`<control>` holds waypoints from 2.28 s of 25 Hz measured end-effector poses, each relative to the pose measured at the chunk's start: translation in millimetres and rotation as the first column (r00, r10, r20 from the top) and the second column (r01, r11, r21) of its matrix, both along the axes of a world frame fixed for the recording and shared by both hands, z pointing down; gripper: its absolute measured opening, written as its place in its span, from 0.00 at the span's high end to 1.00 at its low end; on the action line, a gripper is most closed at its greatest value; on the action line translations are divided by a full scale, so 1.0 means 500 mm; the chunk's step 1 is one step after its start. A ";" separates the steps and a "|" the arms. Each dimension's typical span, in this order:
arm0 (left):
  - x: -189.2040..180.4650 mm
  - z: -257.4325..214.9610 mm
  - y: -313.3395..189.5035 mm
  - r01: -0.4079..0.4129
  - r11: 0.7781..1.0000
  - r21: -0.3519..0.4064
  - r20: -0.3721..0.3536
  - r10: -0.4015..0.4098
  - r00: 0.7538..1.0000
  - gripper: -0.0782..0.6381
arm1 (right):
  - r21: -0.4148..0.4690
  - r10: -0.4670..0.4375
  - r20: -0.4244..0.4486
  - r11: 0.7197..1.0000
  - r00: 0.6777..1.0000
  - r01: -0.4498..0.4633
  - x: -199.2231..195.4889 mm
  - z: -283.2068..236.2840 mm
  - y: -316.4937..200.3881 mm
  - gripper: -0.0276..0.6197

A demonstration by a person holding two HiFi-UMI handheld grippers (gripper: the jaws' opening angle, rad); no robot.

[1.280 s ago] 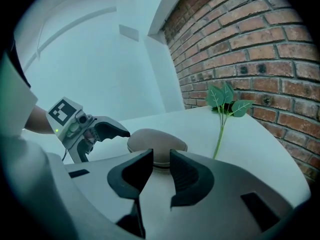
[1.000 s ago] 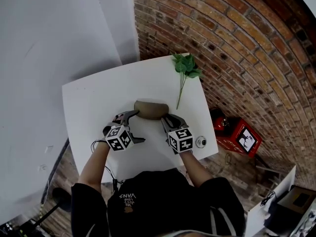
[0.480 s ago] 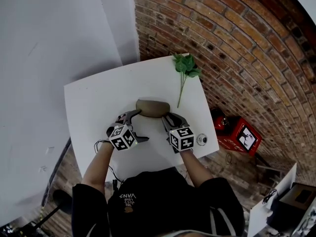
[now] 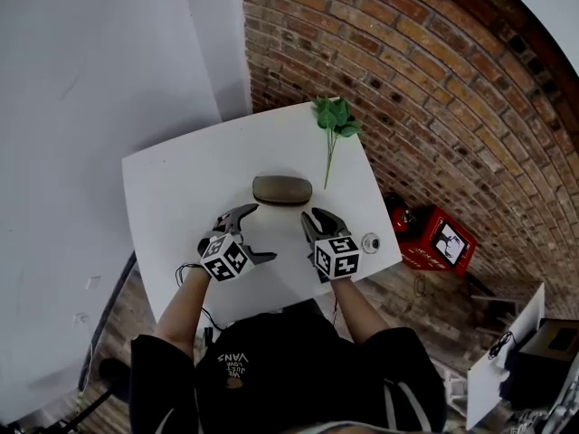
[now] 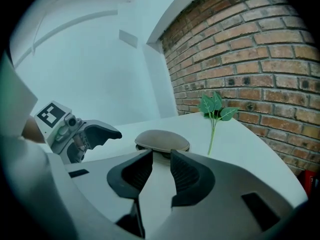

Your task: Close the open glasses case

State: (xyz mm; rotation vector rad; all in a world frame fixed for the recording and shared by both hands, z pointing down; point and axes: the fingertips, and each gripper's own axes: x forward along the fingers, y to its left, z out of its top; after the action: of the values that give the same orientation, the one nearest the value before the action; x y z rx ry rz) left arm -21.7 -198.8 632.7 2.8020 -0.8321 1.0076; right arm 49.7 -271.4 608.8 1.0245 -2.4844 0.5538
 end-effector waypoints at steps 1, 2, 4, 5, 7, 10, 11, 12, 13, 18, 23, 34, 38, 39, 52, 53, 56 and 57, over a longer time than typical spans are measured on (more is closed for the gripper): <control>-0.001 -0.006 0.007 0.005 1.000 0.009 -0.008 -0.005 1.000 0.10 | 0.004 0.010 0.001 1.000 1.000 -0.010 0.001 -0.004 0.009 0.78; -0.003 -0.012 0.015 0.011 1.000 0.018 -0.014 -0.010 1.000 0.10 | 0.008 0.019 0.002 1.000 1.000 -0.019 0.002 -0.008 0.019 0.79; -0.007 -0.023 0.032 0.023 0.999 0.038 -0.022 -0.022 1.000 0.10 | 0.017 0.038 0.005 0.999 0.999 -0.038 0.006 -0.017 0.040 0.80; -0.010 -0.030 0.039 0.030 0.998 0.050 -0.026 -0.028 0.999 0.10 | 0.021 0.048 0.007 0.999 0.999 -0.048 0.009 -0.022 0.050 0.80; -0.017 -0.043 0.050 0.049 0.996 0.074 -0.037 -0.047 0.998 0.10 | 0.031 0.070 0.011 0.997 0.998 -0.070 0.015 -0.031 0.070 0.81; -0.028 -0.063 0.064 0.091 0.990 0.105 -0.067 -0.084 0.994 0.10 | 0.050 0.097 0.018 0.994 0.995 -0.097 0.023 -0.046 0.100 0.83; -0.033 -0.070 0.070 0.108 0.988 0.112 -0.082 -0.099 0.992 0.11 | 0.054 0.104 0.020 0.993 0.994 -0.105 0.025 -0.050 0.112 0.84; -0.038 -0.076 0.075 0.127 0.985 0.115 -0.100 -0.116 0.988 0.12 | 0.058 0.111 0.023 0.992 0.994 -0.112 0.026 -0.054 0.124 0.84; -0.044 -0.082 0.081 0.145 0.983 0.115 -0.120 -0.132 0.984 0.12 | 0.062 0.119 0.028 0.991 0.992 -0.121 0.027 -0.058 0.136 0.85; -0.066 -0.126 0.111 0.202 0.973 0.115 -0.206 -0.176 0.963 0.24 | 0.078 0.159 0.052 0.984 0.986 -0.163 0.027 -0.079 0.190 0.89; -0.091 -0.165 0.144 0.239 0.964 0.116 -0.288 -0.197 0.937 0.40 | 0.097 0.180 0.064 0.978 0.982 -0.185 0.019 -0.096 0.239 0.93; -0.128 -0.210 0.228 0.246 0.961 0.127 -0.331 -0.193 0.924 0.70 | 0.134 0.211 0.098 0.966 0.973 -0.223 -0.009 -0.132 0.321 0.95; -0.129 -0.207 0.266 0.230 0.967 0.105 -0.347 -0.181 0.920 0.80 | 0.134 0.215 0.087 0.965 0.973 -0.225 -0.012 -0.136 0.352 0.95; -0.131 -0.204 0.274 0.227 0.969 0.101 -0.345 -0.180 0.921 0.81 | 0.132 0.214 0.084 0.966 0.973 -0.224 -0.014 -0.137 0.359 0.95; -0.141 -0.183 0.322 0.212 0.975 0.067 -0.321 -0.181 0.930 0.88 | 0.119 0.193 0.024 0.974 0.981 -0.194 -0.034 -0.120 0.422 0.96; -0.139 -0.183 0.323 0.210 0.975 0.069 -0.320 -0.177 0.931 0.88 | 0.122 0.194 0.019 0.973 0.981 -0.195 -0.033 -0.120 0.423 0.96; -0.135 -0.184 0.323 0.208 0.975 0.074 -0.321 -0.174 0.931 0.88 | 0.127 0.205 0.019 0.970 0.979 -0.206 -0.030 -0.121 0.423 0.96; -0.133 -0.185 0.323 0.207 0.975 0.076 -0.323 -0.173 0.931 0.88 | 0.129 0.208 0.020 0.969 0.978 -0.209 -0.029 -0.123 0.422 0.96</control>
State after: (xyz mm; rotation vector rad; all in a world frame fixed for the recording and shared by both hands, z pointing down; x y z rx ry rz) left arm -88.1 -37.2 540.3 2.7901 -1.1130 0.4821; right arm 35.3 -60.3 547.5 1.3481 -2.4610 0.4611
